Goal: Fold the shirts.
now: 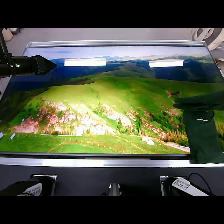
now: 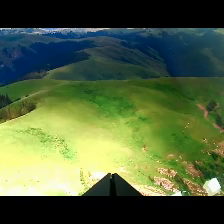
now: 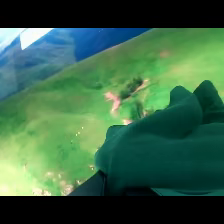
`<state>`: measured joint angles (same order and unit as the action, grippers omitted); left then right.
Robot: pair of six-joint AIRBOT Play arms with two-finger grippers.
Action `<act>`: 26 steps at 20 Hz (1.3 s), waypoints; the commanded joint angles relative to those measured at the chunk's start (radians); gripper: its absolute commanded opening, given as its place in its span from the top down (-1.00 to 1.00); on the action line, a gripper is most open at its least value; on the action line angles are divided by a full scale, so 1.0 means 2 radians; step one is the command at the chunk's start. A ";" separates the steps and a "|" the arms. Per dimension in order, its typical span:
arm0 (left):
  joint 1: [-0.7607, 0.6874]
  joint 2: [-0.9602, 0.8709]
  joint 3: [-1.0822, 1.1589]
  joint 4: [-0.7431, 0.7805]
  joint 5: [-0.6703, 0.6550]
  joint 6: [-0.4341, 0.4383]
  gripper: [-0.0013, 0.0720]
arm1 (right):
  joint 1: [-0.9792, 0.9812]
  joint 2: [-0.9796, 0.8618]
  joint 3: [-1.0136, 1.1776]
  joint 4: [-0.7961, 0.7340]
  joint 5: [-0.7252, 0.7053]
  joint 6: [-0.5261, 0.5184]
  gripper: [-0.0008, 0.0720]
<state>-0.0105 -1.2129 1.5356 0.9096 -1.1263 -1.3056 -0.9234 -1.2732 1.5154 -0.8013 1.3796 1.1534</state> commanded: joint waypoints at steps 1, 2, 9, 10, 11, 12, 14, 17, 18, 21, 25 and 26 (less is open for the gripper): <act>0.000 0.000 0.000 0.000 0.000 0.005 0.91 | -0.023 0.009 0.001 -0.006 -0.024 0.039 0.90; 0.000 0.000 0.000 0.000 0.000 0.005 0.91 | -0.023 0.009 0.001 -0.019 -0.030 0.041 0.90; 0.000 0.000 0.000 0.000 0.000 0.012 0.91 | -0.023 0.020 0.000 -0.236 0.025 0.045 0.90; 0.000 0.000 0.000 0.000 0.000 0.012 0.91 | -0.023 0.021 0.000 -0.271 0.046 0.045 0.90; -0.002 0.000 0.000 0.000 0.000 0.014 0.91 | -0.023 0.021 -0.003 -0.303 0.068 0.047 0.90; -0.003 0.000 0.000 0.000 0.000 0.014 0.91 | -0.023 0.021 -0.014 -0.327 0.089 0.046 0.90; -0.009 0.000 0.000 0.000 0.000 0.014 0.91 | -0.023 0.027 -0.060 -0.354 0.112 0.043 0.90; -0.019 0.000 0.000 0.000 0.000 0.014 0.91 | -0.023 0.067 -0.180 -0.375 0.086 0.044 0.90; -0.022 0.000 0.000 0.000 0.000 0.014 0.91 | -0.023 0.081 -0.220 -0.378 0.069 0.052 0.90; -0.028 0.000 0.000 0.000 0.000 0.013 0.91 | -0.023 0.097 -0.289 -0.376 0.044 0.067 0.69; -0.031 0.000 0.000 0.000 0.000 0.011 0.91 | -0.023 0.097 -0.249 -0.391 -0.006 -0.002 -0.97; -0.031 0.000 0.001 0.000 0.001 0.011 0.91 | -0.023 0.097 -0.214 -0.391 -0.026 -0.020 -0.97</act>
<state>-0.0685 -1.2129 1.5356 0.9092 -1.1259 -1.2797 -0.9684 -1.0870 1.0229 -1.5604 1.4200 1.2034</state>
